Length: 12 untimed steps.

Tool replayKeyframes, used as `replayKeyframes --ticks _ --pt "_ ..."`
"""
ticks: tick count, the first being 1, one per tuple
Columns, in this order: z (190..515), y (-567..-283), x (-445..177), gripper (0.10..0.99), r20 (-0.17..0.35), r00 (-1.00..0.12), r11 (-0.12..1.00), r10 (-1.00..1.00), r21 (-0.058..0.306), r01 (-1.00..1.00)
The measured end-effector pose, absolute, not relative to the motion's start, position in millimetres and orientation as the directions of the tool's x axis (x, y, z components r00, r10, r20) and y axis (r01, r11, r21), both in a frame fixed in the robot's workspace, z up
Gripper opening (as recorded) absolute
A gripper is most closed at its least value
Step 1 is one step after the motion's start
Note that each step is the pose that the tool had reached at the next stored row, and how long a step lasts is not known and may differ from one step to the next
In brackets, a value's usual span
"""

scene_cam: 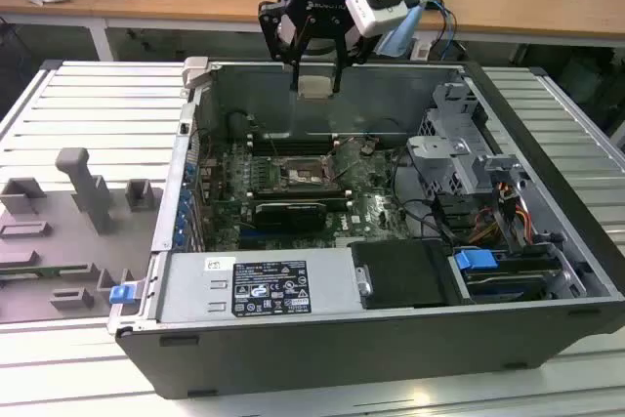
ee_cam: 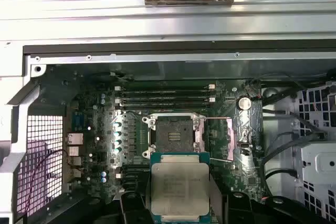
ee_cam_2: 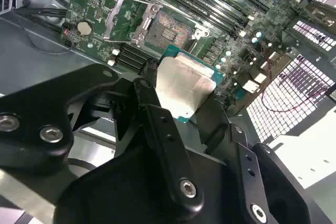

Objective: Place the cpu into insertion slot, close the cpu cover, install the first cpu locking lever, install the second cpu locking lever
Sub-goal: 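Place the cpu into insertion slot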

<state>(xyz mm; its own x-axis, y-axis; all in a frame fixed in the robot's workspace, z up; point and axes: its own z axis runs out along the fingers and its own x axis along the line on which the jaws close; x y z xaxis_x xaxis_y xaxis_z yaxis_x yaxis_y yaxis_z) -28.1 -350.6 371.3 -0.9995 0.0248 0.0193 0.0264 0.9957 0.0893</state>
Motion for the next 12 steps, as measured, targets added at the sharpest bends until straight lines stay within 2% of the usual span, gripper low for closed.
replayKeyframes --ticks 12 --pt "371.0 -353.8 -28.1 0.537 0.019 -0.998 0.994 0.054 0.089 0.055"
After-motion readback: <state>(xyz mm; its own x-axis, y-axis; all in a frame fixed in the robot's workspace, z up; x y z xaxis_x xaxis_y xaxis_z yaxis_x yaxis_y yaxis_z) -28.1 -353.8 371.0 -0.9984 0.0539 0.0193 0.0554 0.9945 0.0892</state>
